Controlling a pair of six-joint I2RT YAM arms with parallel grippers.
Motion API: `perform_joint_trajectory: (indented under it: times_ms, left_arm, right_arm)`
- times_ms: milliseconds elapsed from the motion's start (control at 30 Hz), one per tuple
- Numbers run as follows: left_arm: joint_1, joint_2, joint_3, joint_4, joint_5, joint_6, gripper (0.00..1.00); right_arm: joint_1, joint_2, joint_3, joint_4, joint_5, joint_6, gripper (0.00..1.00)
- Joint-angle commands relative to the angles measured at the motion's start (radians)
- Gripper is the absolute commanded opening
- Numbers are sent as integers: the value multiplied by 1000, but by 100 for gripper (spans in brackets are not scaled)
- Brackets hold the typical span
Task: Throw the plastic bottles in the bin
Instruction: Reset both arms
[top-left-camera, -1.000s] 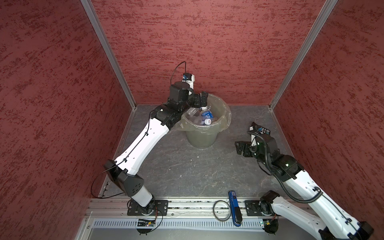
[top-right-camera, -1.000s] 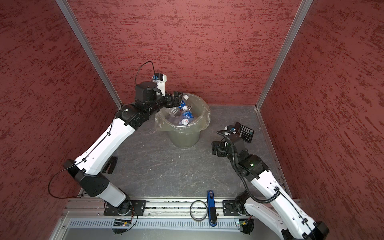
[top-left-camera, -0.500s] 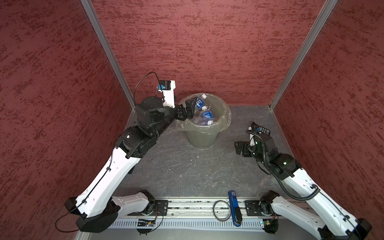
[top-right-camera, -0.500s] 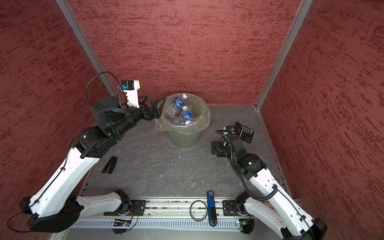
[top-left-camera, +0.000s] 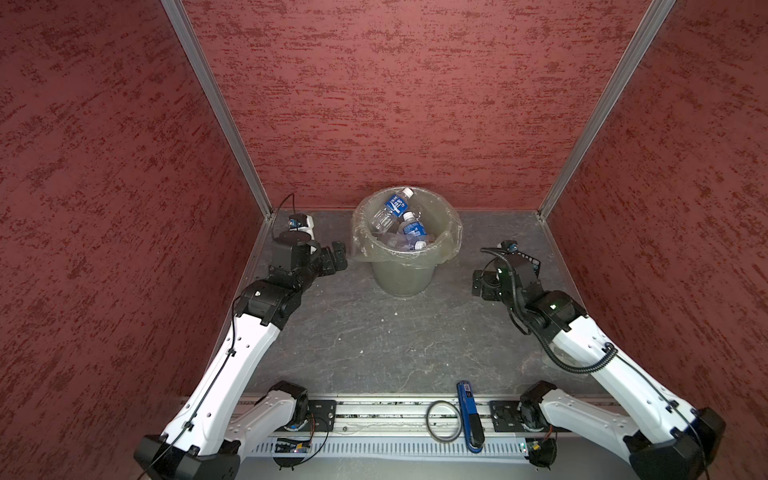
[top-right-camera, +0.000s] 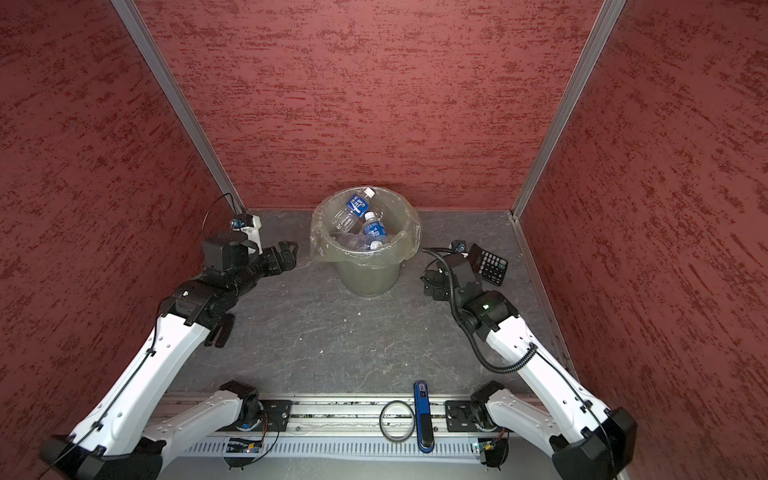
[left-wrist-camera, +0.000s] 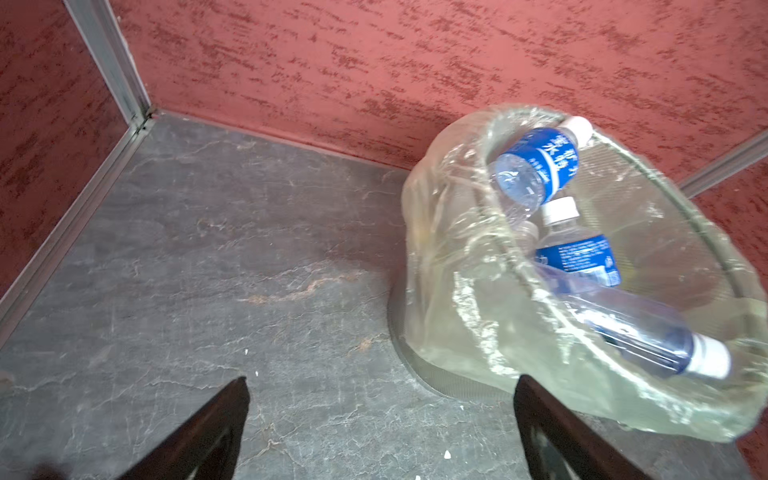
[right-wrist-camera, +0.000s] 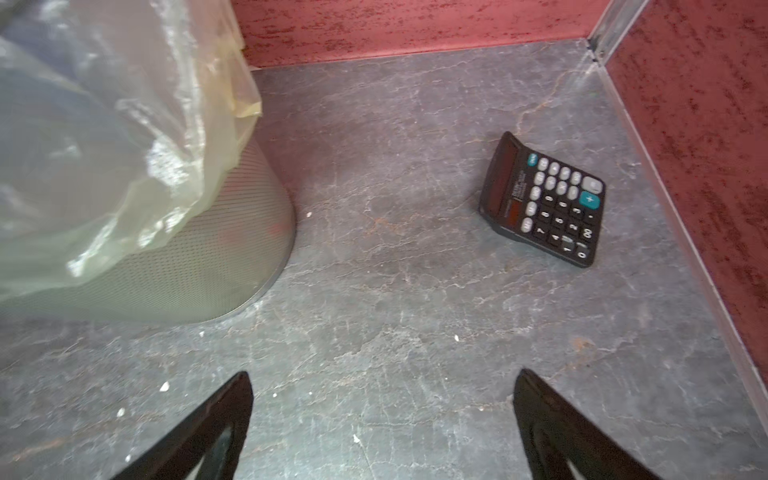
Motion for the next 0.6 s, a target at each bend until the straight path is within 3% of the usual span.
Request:
perform_joint_trajectory:
  times_ms: [0,333,567]
  left_arm:
    - [42,-13,-52,73,33,11,99]
    - [94,35,-236,364,-10,111,99]
    - [102,63,-423,664,-81,220,99]
  right_arm:
    - [-60,13,30,60,66,-15,99]
    - [-225,-20,-89,391,-5,-133,98]
    - [-231,-46,-206,687,-30,-201,99]
